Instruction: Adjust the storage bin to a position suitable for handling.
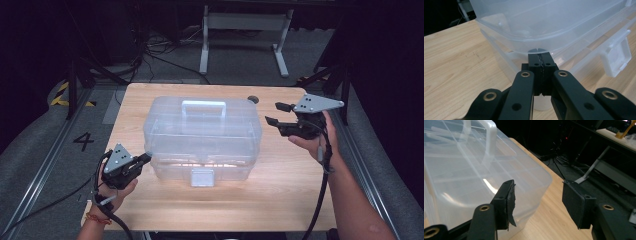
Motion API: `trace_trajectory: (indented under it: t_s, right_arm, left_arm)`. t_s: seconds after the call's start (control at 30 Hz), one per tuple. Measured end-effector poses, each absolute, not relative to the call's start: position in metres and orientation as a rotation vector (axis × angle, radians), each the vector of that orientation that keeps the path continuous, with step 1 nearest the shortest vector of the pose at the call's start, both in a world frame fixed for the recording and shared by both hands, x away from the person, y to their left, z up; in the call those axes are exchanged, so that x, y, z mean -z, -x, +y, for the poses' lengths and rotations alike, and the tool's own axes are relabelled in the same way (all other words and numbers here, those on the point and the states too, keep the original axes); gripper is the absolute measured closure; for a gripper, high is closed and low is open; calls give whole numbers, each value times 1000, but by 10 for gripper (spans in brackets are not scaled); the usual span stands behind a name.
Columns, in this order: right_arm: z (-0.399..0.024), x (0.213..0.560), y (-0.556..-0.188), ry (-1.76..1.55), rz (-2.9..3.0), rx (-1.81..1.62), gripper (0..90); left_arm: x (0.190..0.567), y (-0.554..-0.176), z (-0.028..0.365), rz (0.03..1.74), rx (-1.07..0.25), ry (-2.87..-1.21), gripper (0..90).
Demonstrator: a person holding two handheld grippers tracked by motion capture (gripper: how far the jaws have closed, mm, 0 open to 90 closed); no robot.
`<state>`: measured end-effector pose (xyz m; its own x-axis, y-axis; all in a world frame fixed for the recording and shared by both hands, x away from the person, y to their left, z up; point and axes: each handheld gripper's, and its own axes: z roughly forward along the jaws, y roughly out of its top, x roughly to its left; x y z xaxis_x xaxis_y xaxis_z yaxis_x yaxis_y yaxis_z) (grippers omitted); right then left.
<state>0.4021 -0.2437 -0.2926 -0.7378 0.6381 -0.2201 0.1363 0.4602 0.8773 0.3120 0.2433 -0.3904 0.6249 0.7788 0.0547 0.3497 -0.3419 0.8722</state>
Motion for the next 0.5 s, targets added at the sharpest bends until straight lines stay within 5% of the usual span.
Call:
trace_trajectory:
  t_s: [0.5]
  right_arm:
    - [-258, 354, -391, -652, 2214, -1223, 416]
  left_arm:
    - [377, -318, 242, 878, -621, -1908, 897]
